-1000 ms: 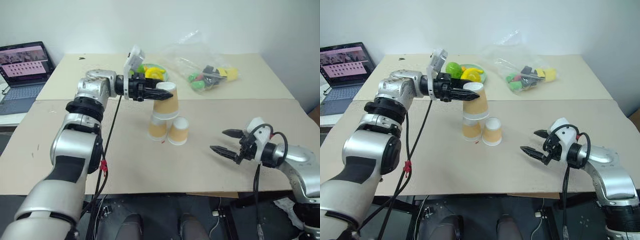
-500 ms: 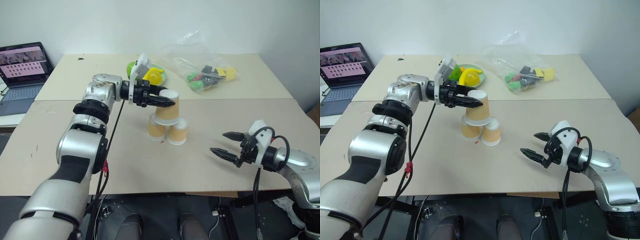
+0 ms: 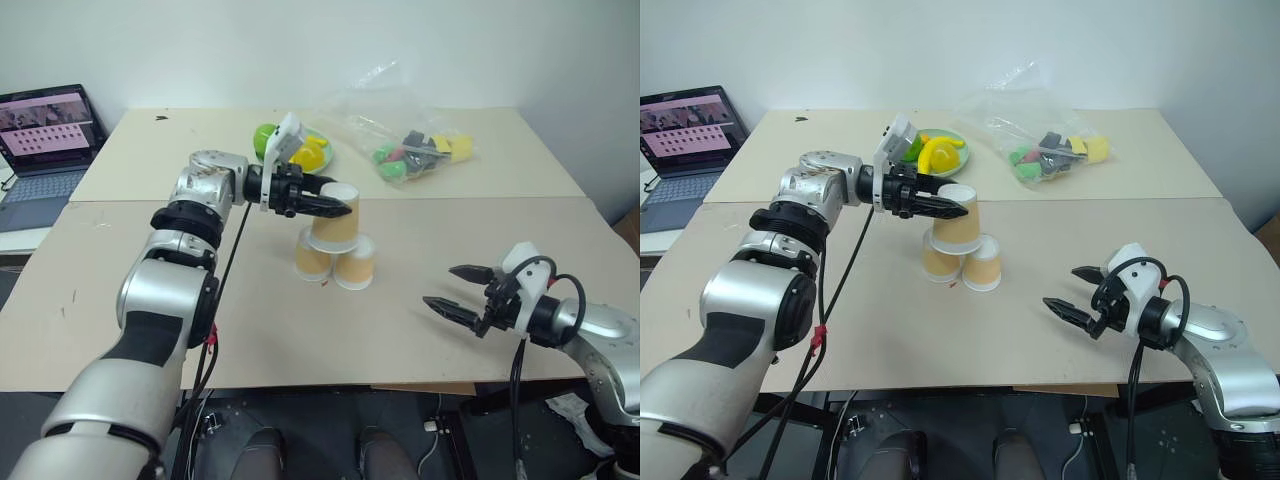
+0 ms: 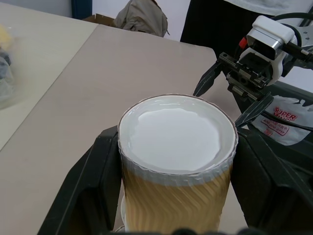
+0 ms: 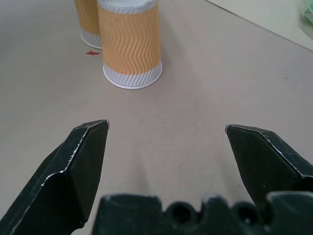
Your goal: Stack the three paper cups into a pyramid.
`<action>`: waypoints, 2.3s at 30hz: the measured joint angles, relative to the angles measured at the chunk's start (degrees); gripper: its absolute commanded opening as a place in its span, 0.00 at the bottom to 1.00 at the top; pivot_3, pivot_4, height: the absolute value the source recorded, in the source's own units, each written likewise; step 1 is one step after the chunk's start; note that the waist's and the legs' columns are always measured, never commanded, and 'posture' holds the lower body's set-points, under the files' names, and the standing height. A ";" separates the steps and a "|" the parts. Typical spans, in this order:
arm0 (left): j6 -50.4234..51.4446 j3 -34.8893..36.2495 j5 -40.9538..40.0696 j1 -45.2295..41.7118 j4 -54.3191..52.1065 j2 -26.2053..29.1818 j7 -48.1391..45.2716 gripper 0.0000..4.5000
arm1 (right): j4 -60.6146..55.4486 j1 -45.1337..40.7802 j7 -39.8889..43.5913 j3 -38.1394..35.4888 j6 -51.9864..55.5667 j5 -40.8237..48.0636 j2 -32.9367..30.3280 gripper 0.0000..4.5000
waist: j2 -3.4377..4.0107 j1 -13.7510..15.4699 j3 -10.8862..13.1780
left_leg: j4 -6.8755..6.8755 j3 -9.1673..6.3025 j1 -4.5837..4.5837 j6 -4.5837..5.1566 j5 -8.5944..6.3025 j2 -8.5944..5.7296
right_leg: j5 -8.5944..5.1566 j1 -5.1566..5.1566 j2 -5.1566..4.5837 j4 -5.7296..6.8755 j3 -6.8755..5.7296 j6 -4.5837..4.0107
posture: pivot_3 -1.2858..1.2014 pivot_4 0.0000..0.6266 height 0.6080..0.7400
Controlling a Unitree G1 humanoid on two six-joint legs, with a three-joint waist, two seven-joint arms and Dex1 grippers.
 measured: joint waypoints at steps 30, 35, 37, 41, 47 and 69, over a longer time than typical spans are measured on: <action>-1.78 1.06 2.32 0.18 1.54 -0.77 3.29 0.99 | -2.07 0.19 -0.54 -0.71 1.11 2.01 -0.01 1.00 | 0.00 0.00 0.00 | 0.02 0.00 0.02 0.00 0.00 0.00 | 0.00 0.01 0.00 0.06 0.00 0.00 | 0.52 0.24 1.00; -1.69 1.67 2.29 0.18 1.55 -0.65 3.25 0.99 | -1.27 0.03 -0.49 -0.70 1.11 1.99 -0.01 1.00 | 0.00 -0.02 0.00 | 0.02 0.00 0.02 0.00 0.00 0.00 | 0.00 0.01 0.00 0.07 0.01 0.00 | 0.52 0.24 1.00; -1.63 1.97 2.27 0.18 1.54 -0.45 3.14 0.99 | -0.97 -0.12 -0.43 -0.68 1.10 1.99 -0.01 1.00 | 0.00 -0.03 0.00 | 0.02 0.00 0.02 0.00 0.00 0.00 | 0.00 0.01 0.00 0.07 0.00 0.00 | 0.52 0.24 1.00; -1.48 2.25 2.20 0.17 1.51 0.12 2.59 0.99 | -0.05 -0.68 -0.30 -0.36 1.09 1.91 0.00 1.00 | 0.00 -0.03 0.00 | 0.03 0.00 0.02 0.00 0.00 0.00 | 0.00 0.01 0.00 0.09 0.01 0.00 | 0.52 0.24 1.00; -1.19 3.27 1.88 0.13 0.43 0.74 2.48 0.99 | 1.09 -1.95 0.07 0.25 0.94 1.84 0.21 1.00 | 0.00 -0.02 0.00 | 0.03 0.00 0.02 0.00 0.00 0.00 | 0.00 0.01 0.00 0.09 0.00 0.00 | 0.52 0.24 1.00; 7.89 33.32 -13.28 16.08 -23.35 11.01 52.19 0.99 | 5.60 -5.80 1.68 2.21 -0.48 0.08 0.55 1.00 | 0.04 -0.28 -0.03 | 0.03 0.05 0.30 0.00 0.00 0.05 | 0.00 0.03 -0.04 0.26 0.14 0.01 | 0.52 0.24 1.00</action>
